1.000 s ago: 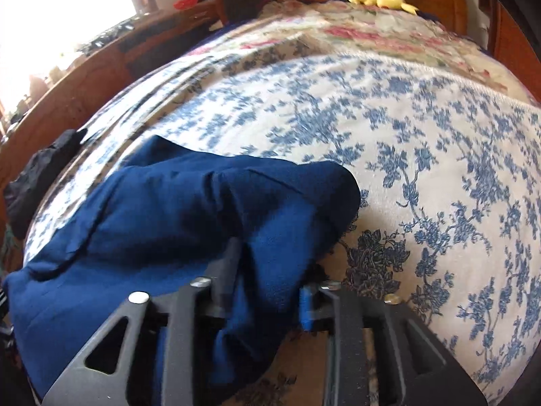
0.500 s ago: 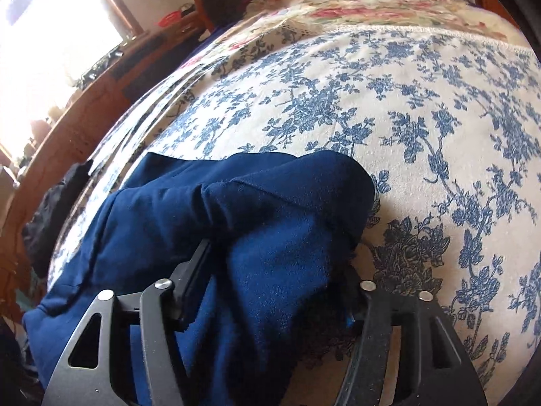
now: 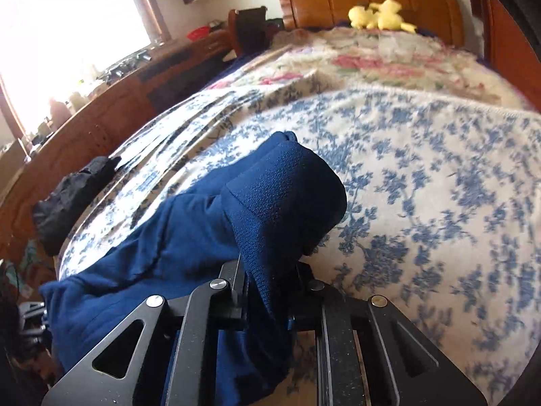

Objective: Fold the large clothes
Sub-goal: 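Grasp the folded navy jacket bundle with the right gripper, then carry the folded jacket toward the dresser with the right gripper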

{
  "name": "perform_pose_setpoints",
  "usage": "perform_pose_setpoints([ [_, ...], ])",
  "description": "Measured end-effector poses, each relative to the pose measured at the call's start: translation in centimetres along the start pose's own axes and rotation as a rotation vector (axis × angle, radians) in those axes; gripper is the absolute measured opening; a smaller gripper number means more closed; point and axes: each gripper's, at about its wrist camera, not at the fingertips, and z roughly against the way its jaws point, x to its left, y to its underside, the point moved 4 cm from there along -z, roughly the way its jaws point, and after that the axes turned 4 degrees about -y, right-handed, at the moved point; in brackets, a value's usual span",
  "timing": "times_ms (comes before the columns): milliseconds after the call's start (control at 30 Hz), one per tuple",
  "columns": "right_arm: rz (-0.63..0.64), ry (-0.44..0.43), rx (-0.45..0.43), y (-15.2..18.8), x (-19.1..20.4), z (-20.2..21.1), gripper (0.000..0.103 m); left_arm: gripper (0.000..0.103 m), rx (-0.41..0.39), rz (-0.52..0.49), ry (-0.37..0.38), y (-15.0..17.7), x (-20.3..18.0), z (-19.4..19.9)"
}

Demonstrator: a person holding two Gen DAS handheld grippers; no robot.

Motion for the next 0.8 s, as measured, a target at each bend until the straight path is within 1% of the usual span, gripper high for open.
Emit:
perform_pose_setpoints([
  [67, 0.009, 0.013, -0.009, -0.1, 0.6, 0.9, 0.012, 0.006, -0.021, -0.007, 0.002, -0.5, 0.1, 0.8],
  [167, 0.034, 0.031, -0.018, -0.6, 2.1, 1.7, 0.012, 0.006, -0.068, -0.014, -0.021, -1.3, 1.0, 2.4],
  [333, 0.074, 0.024, -0.029, -2.1, 5.7, 1.5, 0.012, 0.006, -0.124, 0.001, -0.067, -2.0, 4.8, 5.5],
  [500, 0.153, -0.008, -0.018, -4.6, 11.9, -1.1, 0.012, 0.006, -0.170, 0.027, -0.145, -2.6, 10.4, 8.8],
  [800, 0.263, -0.097, 0.005, -9.0, 24.6, -9.1, 0.012, 0.006, -0.212, 0.068, -0.322, -3.3, 20.5, 14.5],
])
